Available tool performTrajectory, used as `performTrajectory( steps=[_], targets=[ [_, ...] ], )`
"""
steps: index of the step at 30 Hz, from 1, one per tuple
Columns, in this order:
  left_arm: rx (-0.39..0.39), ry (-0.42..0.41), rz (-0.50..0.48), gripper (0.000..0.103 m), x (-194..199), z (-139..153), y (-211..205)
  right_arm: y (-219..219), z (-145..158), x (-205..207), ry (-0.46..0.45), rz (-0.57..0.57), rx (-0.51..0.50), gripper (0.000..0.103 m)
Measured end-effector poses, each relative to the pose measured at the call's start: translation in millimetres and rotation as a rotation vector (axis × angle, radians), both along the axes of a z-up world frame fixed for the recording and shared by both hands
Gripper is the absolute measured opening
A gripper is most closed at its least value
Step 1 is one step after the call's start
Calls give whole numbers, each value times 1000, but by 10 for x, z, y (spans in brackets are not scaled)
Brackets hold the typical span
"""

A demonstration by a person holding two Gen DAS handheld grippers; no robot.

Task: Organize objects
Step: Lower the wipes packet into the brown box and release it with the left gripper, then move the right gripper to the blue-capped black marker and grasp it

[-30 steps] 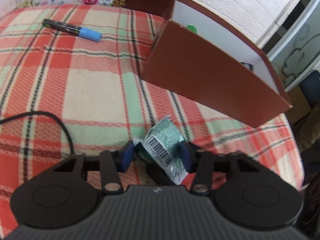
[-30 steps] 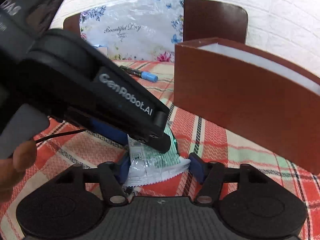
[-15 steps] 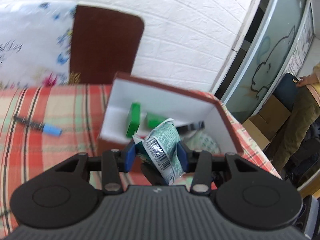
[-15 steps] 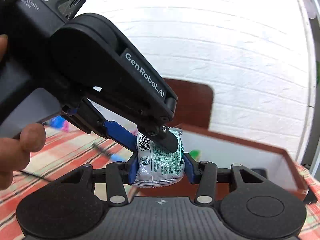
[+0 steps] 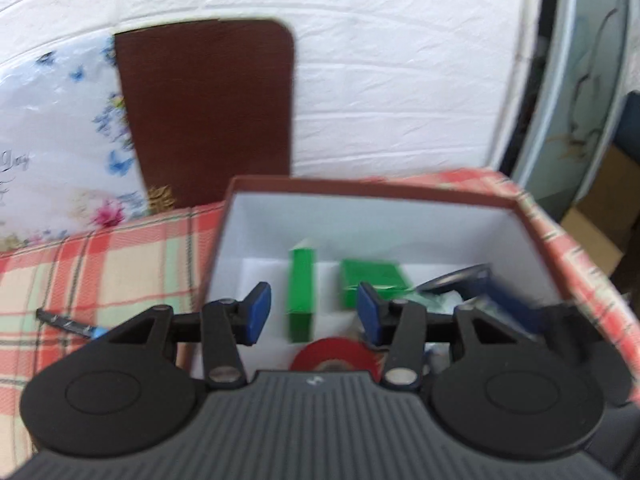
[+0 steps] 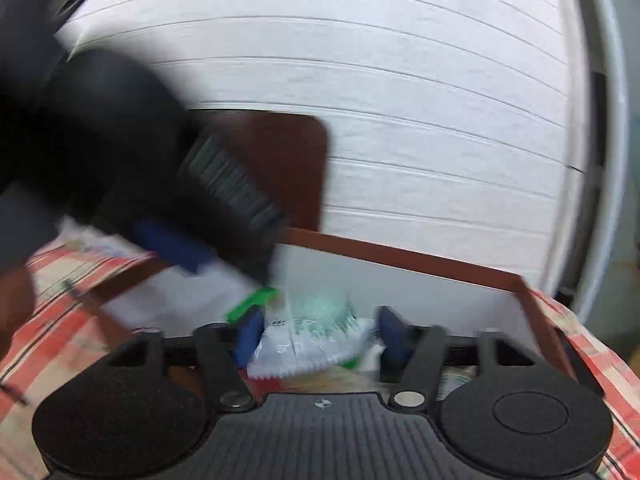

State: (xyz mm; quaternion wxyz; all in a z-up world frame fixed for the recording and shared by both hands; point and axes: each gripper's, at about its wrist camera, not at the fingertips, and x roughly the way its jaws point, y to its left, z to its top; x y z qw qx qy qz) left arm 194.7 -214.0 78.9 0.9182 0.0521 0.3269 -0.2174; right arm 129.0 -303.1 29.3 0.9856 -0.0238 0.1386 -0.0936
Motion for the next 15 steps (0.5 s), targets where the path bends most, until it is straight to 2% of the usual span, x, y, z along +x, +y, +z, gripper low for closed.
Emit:
performTrajectory(
  steps=[5, 9, 15],
  targets=[
    [18, 13, 41, 61, -49, -83, 153, -23, -3, -232, -10, -13, 53, 72],
    [14, 16, 56, 63, -189, -112, 277, -10, 36, -442, -39, -27, 95, 76],
    [33, -73, 58, 77, -540, -27, 375, 107, -2, -846, -62, -27, 105, 80]
  ],
)
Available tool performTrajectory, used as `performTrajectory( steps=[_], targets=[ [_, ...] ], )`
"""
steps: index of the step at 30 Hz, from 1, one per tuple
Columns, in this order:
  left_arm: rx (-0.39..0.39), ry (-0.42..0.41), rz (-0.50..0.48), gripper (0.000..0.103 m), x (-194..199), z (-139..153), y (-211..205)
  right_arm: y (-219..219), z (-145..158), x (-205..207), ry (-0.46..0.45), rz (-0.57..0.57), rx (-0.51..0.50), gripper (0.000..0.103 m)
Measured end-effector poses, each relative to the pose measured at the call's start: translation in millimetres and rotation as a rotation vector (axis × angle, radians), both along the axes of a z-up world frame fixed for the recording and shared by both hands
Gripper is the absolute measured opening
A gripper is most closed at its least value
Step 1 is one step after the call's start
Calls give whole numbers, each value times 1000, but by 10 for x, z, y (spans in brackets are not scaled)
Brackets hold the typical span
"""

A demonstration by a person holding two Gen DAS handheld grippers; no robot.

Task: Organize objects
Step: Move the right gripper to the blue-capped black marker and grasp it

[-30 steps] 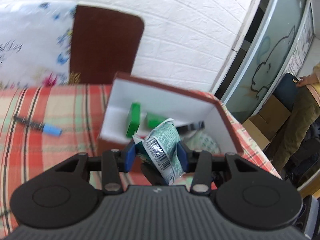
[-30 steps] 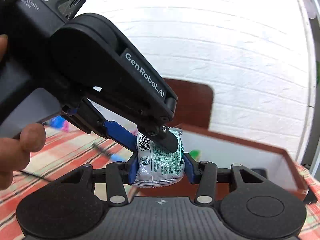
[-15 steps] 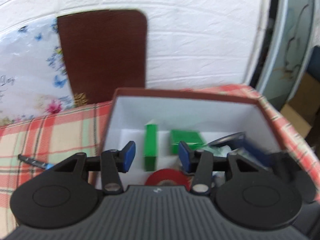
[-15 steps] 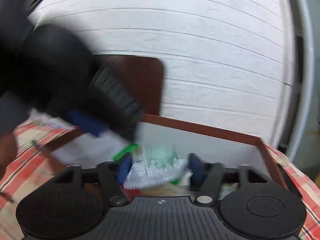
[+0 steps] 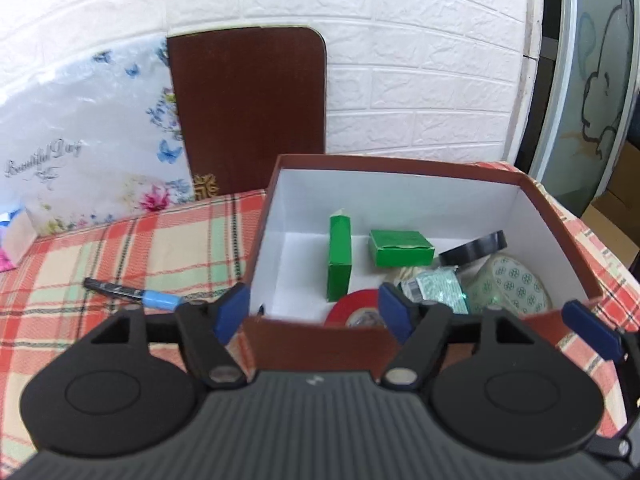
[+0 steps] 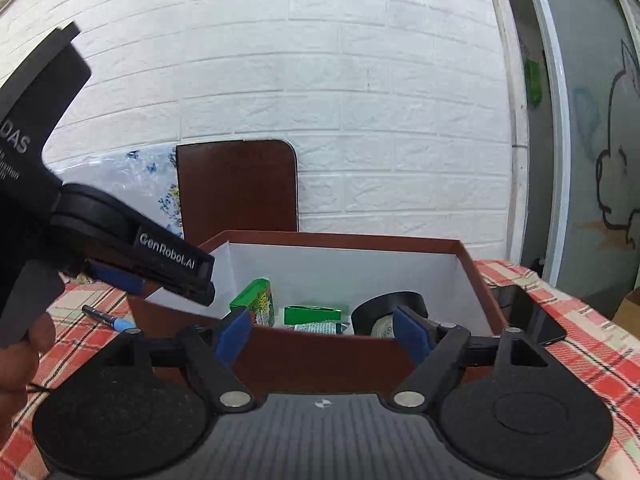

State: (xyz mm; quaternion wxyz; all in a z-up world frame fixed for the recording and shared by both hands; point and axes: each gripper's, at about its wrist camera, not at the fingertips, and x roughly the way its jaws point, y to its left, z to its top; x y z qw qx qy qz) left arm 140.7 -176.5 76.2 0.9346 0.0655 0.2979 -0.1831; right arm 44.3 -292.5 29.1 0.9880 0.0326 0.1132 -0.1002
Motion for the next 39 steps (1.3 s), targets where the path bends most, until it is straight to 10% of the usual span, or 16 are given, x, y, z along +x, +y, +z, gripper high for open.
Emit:
performTrajectory(
  steps=[22, 39],
  targets=[
    [37, 191, 172, 78, -383, -751, 994, 510, -409, -165, 254, 132, 68, 81],
    [-15, 142, 110, 84, -557, -596, 981, 418, -111, -368, 127, 46, 95, 83]
  ],
)
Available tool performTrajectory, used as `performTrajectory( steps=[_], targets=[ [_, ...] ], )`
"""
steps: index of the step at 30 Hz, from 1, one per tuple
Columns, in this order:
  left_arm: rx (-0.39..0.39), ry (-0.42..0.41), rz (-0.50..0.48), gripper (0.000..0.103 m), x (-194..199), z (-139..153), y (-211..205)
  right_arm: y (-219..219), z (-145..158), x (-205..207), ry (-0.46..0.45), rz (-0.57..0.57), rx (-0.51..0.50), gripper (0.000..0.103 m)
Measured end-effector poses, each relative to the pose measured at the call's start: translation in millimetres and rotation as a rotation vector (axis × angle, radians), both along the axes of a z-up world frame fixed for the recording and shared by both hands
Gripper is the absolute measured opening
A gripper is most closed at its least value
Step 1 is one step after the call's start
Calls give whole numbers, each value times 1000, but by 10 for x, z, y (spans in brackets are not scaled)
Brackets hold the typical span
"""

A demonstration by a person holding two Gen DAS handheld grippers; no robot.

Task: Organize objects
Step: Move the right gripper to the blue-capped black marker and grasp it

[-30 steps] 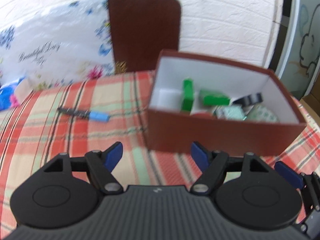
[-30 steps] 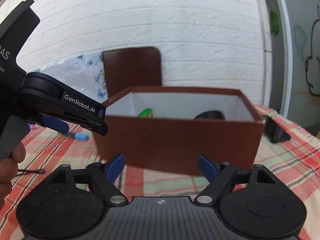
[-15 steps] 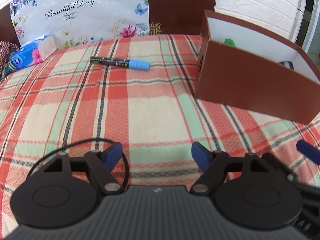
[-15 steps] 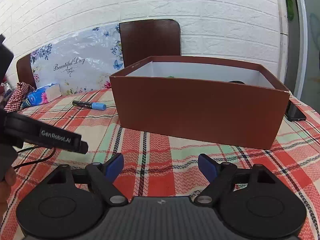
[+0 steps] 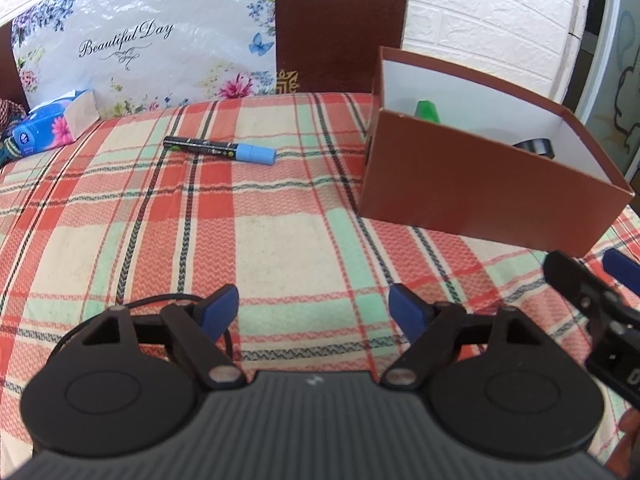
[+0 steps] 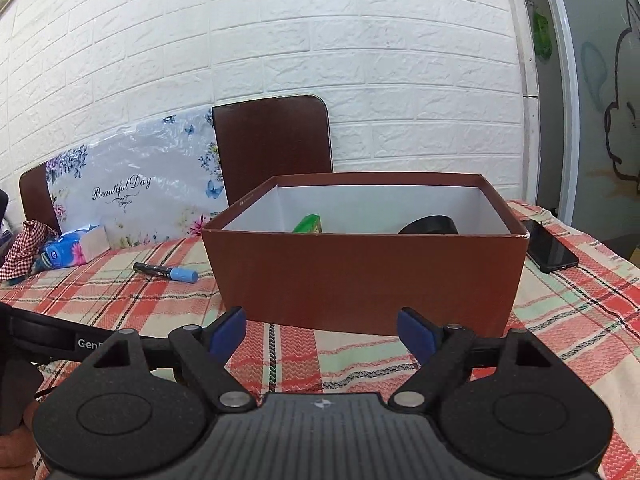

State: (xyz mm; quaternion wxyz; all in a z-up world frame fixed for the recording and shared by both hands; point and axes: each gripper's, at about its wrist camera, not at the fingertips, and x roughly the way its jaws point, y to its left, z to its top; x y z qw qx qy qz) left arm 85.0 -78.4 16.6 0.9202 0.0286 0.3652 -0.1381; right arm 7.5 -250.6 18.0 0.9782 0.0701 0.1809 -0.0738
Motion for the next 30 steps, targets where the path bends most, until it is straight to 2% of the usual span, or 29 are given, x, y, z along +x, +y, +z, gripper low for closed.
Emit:
performTrajectory(
  steps=[3, 10, 13, 17, 19, 23, 24, 26, 30],
  targets=[
    [2, -21, -9, 89, -31, 17, 12, 20, -16, 19, 9, 7, -6, 83],
    [25, -49, 10, 89, 36, -69, 179, 89, -52, 58, 32, 32, -31, 83],
    [42, -70, 69, 89, 137, -137, 431, 157, -76, 84, 50, 65, -45, 82],
    [73, -87, 196, 89, 344, -233, 862, 317, -109, 178, 81, 145, -74, 80],
    [101, -94, 266, 89, 452, -284, 1082, 431, -128, 263, 96, 199, -86, 74],
    [111, -95, 395, 90, 613, -429, 1528, 728, -148, 571, 118, 309, -113, 50],
    [93, -96, 420, 96, 637, -491, 1634, 816, -152, 687, 119, 336, -125, 43],
    [-23, -106, 454, 98, 622, -528, 1824, 999, -165, 941, 113, 379, -169, 39],
    [10, -137, 433, 98, 611, -549, 1742, 1346, -212, 1563, 97, 423, -303, 37]
  ],
)
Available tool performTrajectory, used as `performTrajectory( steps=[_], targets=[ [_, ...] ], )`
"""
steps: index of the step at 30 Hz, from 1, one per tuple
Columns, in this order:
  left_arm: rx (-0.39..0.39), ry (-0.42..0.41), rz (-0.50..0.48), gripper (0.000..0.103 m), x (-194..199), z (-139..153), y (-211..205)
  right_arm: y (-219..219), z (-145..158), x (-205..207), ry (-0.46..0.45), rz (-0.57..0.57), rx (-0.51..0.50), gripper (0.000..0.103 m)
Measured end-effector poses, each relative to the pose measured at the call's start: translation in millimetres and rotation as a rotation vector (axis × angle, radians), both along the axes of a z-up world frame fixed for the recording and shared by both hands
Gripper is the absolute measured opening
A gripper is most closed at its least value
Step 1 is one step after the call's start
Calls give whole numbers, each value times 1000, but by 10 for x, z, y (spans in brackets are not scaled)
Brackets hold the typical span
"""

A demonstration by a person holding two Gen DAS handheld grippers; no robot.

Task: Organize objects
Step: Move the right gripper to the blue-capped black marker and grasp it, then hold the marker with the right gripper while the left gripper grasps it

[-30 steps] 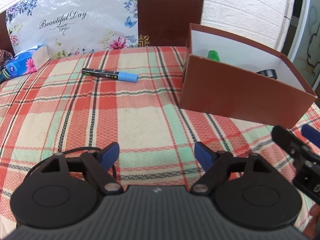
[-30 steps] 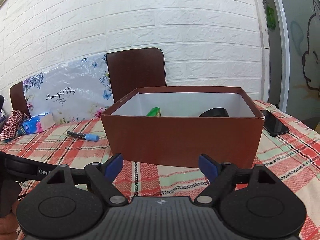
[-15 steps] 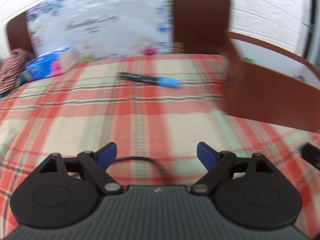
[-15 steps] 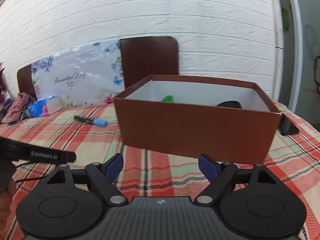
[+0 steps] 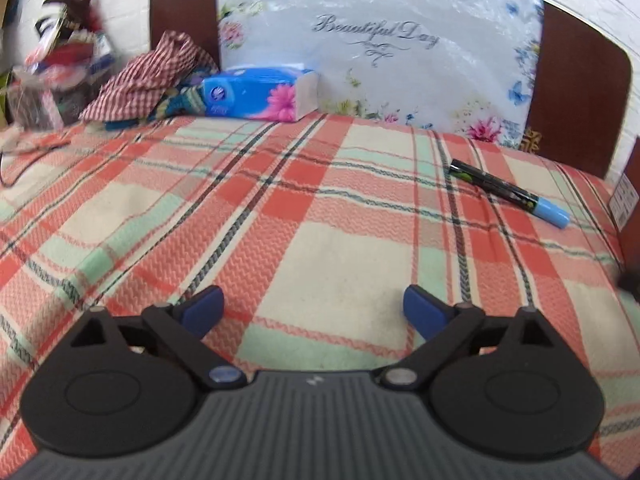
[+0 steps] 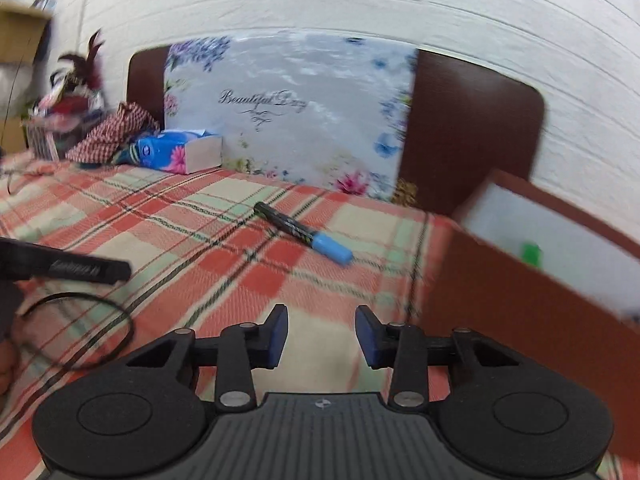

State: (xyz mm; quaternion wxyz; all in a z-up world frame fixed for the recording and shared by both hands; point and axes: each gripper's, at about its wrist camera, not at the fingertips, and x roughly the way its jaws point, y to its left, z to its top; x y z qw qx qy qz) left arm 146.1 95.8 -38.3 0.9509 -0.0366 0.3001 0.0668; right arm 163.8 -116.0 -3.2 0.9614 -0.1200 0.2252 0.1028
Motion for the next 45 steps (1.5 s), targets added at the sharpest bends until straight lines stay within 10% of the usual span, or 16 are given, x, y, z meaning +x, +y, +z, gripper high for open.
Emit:
performTrajectory(
  steps=[7, 10, 14, 28, 39, 45],
  targets=[
    [23, 1, -15, 98, 25, -26, -69, 248, -154, 1114, 74, -13, -134, 53],
    [25, 3, -14, 98, 21, -27, -77, 182, -163, 1076, 81, 12, -66, 39],
    [25, 4, -14, 98, 22, -30, -78, 168, -222, 698, 58, 48, -107, 20],
    [41, 9, -10, 99, 22, -36, -99, -757, -235, -1164, 168, -34, 113, 19],
    [139, 49, 29, 103, -44, 34, -264, -981, -239, -1551, 166, -71, 158, 23],
    [-67, 106, -142, 95, -455, 310, -782, -1036, -253, -1661, 142, -81, 149, 30]
  ],
)
